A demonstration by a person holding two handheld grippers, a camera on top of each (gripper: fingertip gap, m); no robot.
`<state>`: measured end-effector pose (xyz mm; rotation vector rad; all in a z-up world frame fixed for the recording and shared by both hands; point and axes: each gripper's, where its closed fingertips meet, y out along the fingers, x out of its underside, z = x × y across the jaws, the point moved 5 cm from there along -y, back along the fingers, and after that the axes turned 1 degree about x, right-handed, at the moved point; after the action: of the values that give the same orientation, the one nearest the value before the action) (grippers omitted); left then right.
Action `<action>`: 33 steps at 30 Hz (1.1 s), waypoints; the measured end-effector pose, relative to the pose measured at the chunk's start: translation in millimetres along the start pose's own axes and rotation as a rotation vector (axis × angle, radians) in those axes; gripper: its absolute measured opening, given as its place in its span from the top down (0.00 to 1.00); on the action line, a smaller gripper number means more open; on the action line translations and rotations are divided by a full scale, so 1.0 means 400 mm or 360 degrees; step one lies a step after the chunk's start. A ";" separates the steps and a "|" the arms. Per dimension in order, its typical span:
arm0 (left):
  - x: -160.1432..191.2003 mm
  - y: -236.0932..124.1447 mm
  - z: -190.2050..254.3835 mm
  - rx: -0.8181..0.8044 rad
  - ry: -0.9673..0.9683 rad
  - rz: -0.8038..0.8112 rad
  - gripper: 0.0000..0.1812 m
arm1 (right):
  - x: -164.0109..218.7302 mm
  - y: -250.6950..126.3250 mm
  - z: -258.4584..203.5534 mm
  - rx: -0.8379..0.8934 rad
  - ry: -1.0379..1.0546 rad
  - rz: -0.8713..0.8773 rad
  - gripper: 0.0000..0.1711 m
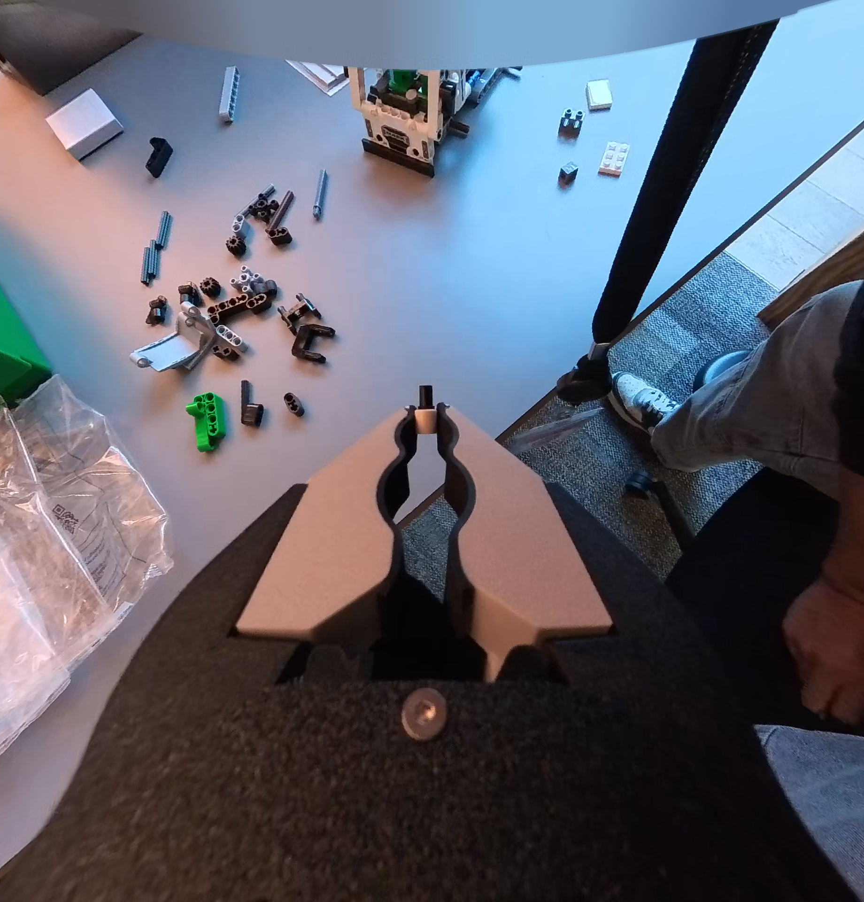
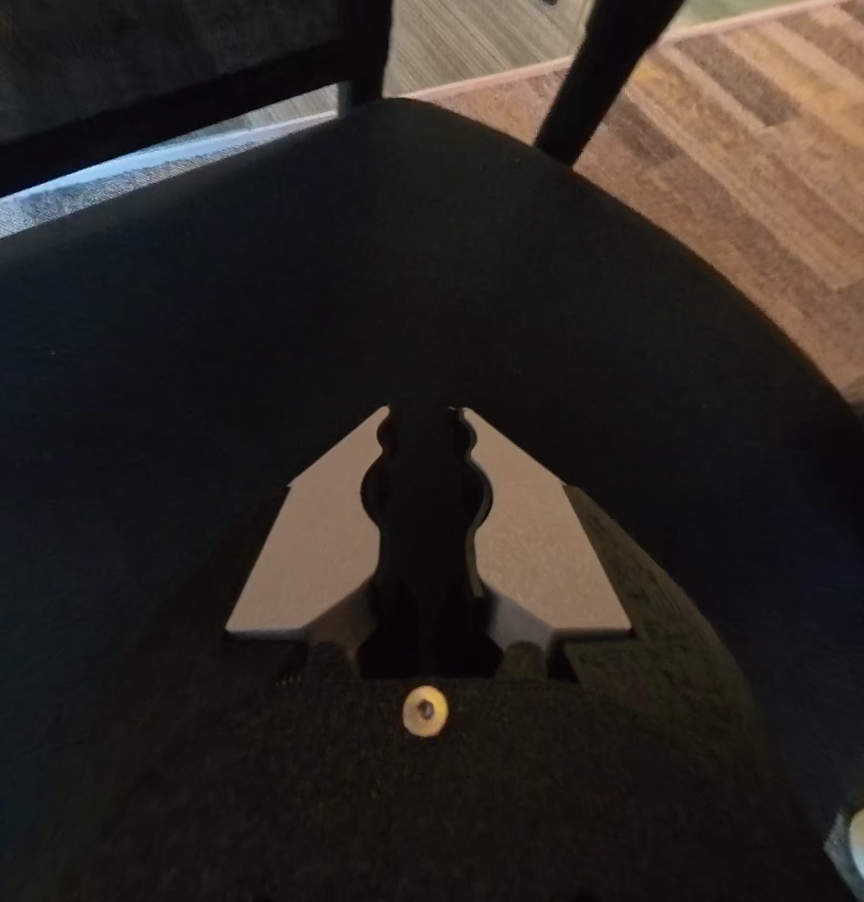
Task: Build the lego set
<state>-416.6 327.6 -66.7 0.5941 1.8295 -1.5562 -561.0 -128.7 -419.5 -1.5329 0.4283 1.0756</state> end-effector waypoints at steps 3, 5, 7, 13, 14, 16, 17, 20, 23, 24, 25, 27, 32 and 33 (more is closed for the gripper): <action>0.002 0.003 0.004 0.0011 -0.0009 0.0001 0.97 | 0.007 0.011 0.022 -0.0035 0.0151 -0.0057 0.84; 0.004 0.005 0.006 0.0015 -0.0014 0.0001 0.97 | 0.013 0.026 0.022 -0.0076 0.0184 -0.0115 0.83; 0.004 0.007 0.007 0.0019 -0.0020 0.0004 0.97 | 0.013 0.033 0.028 -0.0056 0.0195 -0.0138 0.83; 0.007 0.012 0.010 0.0037 -0.0029 0.0010 0.97 | 0.013 0.046 0.029 -0.0079 0.0195 -0.0174 0.82; 0.008 0.013 0.010 0.0037 -0.0032 0.0010 0.97 | 0.013 0.049 0.026 -0.0077 0.0177 -0.0186 0.82; 0.010 0.013 0.010 0.0037 -0.0035 0.0007 0.97 | 0.012 0.057 0.023 -0.0061 0.0134 -0.0209 0.84; 0.010 0.013 0.009 0.0035 -0.0033 0.0005 0.97 | 0.013 0.059 0.024 -0.0039 0.0125 -0.0221 0.90; 0.011 0.008 0.007 0.0029 -0.0032 -0.0002 0.97 | 0.014 0.056 0.018 -0.0052 0.0107 -0.0212 0.97; 0.012 0.004 0.003 0.0022 -0.0031 -0.0006 0.97 | 0.013 0.040 0.012 -0.0068 0.0086 -0.0183 0.97; 0.012 0.003 0.002 0.0019 -0.0030 -0.0005 0.97 | 0.013 0.029 0.012 -0.0074 0.0070 -0.0161 0.97; 0.011 0.003 0.001 0.0015 -0.0030 0.0000 0.97 | 0.014 0.017 0.008 -0.0076 0.0047 -0.0135 0.97; 0.010 0.002 -0.001 0.0009 -0.0034 0.0011 0.97 | 0.023 -0.009 0.003 -0.0071 -0.0008 -0.0099 0.98; 0.011 -0.001 -0.001 0.0001 -0.0046 0.0021 0.97 | 0.021 -0.024 -0.007 -0.0098 -0.0051 -0.0030 0.98; 0.012 -0.003 0.000 0.0000 -0.0049 0.0021 0.97 | 0.019 -0.028 -0.009 -0.0102 -0.0046 -0.0007 0.98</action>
<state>-420.8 326.8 -69.5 0.5780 1.7990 -1.5483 -547.1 -126.7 -419.3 -1.5720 0.3732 1.1164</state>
